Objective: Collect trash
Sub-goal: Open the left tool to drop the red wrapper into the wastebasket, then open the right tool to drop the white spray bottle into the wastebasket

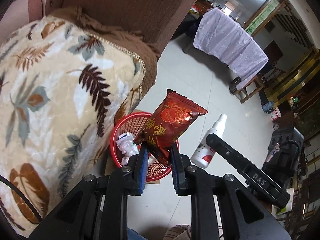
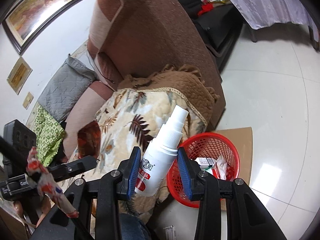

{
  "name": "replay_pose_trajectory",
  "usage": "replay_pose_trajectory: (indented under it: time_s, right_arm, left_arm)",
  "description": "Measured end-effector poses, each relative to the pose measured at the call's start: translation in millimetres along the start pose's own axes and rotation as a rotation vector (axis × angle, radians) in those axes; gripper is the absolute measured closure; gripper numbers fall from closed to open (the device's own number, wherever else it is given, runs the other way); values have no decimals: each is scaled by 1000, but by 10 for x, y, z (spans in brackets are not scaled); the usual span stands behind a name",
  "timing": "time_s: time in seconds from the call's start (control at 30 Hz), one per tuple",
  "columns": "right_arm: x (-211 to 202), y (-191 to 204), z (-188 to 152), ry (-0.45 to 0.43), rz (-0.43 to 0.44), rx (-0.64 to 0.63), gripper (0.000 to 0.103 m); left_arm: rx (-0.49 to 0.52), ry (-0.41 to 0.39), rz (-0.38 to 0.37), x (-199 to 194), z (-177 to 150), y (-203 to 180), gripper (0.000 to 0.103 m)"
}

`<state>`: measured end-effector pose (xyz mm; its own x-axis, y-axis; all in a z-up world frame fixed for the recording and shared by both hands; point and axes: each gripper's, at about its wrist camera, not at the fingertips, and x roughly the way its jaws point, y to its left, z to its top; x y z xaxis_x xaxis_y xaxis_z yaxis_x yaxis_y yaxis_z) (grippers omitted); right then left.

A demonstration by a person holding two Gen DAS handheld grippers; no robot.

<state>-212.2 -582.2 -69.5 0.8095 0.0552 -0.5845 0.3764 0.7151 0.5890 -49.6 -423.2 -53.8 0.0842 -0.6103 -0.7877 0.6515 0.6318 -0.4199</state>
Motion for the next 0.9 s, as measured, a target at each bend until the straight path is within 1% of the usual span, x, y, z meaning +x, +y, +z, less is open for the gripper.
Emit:
replay_pose_trajectory:
  time_s: [0.13, 0.23, 0.3, 0.37, 0.47, 0.5, 0.57, 0.63, 0.7, 0.73, 0.77, 0.9]
  right_arm:
    - [72, -75, 1, 10, -14, 17, 63]
    - [129, -142, 16, 18, -24, 35, 63]
    - [157, -181, 16, 20, -25, 51, 61]
    - [189, -242, 32, 23, -28, 76, 60]
    - [184, -314, 43, 17, -27, 110, 44]
    - [152, -333, 52, 8, -29, 118, 43]
    - [101, -339, 61, 1, -28, 122, 43]
    - [59, -326, 65, -4, -25, 119, 43]
    - [28, -287, 66, -8, -18, 109, 43]
    - [5, -251, 65, -12, -14, 104, 43]
    - [-21, -202, 64, -17, -1, 96, 42]
    - [-80, 45, 51, -37, 37, 48, 29]
  left_arm:
    - [-1, 47, -6, 224, 38, 22, 83]
    - [2, 64, 1, 327, 63, 13, 83]
    - [3, 86, -8, 399, 86, 7, 82]
    - [-10, 104, -16, 469, 105, 21, 78]
    - [-8, 116, -23, 522, 110, 25, 78]
    - [-10, 116, -20, 513, 105, 29, 77]
    - [-16, 107, -27, 460, 88, 46, 77]
    - [-8, 83, -14, 343, 68, 60, 77]
    - [-2, 49, -1, 186, 45, 81, 72]
    - [-4, 22, 12, 71, 27, 103, 66]
    - [-2, -6, 20, -34, 13, 119, 63]
    - [-14, -108, 54, -517, -110, 251, 58]
